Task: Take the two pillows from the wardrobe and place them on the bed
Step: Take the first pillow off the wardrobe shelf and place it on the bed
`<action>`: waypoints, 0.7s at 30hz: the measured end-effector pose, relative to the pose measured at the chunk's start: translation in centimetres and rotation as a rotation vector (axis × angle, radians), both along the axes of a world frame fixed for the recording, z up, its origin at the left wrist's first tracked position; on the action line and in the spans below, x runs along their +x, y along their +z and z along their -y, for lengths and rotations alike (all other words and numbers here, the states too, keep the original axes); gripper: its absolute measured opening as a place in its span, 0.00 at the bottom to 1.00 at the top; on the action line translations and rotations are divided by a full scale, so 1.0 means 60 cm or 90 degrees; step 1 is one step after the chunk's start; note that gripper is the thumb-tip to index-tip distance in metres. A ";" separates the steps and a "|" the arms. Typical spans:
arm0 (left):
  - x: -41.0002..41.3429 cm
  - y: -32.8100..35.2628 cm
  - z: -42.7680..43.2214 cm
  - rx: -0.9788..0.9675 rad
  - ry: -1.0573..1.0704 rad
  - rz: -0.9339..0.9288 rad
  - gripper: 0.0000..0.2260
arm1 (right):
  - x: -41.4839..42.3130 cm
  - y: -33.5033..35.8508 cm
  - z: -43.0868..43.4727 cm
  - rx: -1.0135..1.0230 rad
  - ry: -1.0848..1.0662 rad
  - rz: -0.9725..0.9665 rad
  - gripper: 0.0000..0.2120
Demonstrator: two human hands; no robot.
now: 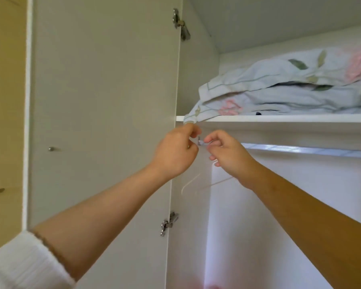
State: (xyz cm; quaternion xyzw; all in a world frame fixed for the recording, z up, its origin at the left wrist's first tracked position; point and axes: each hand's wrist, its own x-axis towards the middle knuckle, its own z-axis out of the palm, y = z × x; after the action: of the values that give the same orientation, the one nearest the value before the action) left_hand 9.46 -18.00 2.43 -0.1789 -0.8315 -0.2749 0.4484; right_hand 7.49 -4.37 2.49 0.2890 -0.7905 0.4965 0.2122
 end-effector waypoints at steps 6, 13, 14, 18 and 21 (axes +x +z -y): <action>-0.068 0.045 -0.114 -0.094 -0.046 -0.003 0.17 | -0.010 0.031 -0.128 0.085 -0.156 -0.088 0.06; -0.145 0.092 -0.176 -0.138 -0.050 -0.045 0.16 | -0.044 0.089 -0.241 0.168 -0.362 -0.166 0.06; -0.159 0.104 -0.178 -0.147 -0.043 -0.072 0.15 | -0.053 0.099 -0.250 0.186 -0.401 -0.186 0.07; -0.221 0.151 -0.181 -0.179 0.007 -0.227 0.11 | -0.100 0.137 -0.271 0.275 -0.591 -0.241 0.14; -0.268 0.187 -0.179 -0.144 0.010 -0.279 0.12 | -0.140 0.166 -0.271 0.303 -0.657 -0.271 0.17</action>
State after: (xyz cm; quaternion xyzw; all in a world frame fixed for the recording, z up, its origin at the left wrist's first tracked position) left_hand -6.63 -7.28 13.63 -0.2771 -0.7412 -0.1314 0.5971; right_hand -0.88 11.86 12.44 0.0006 -0.8582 0.0701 0.5085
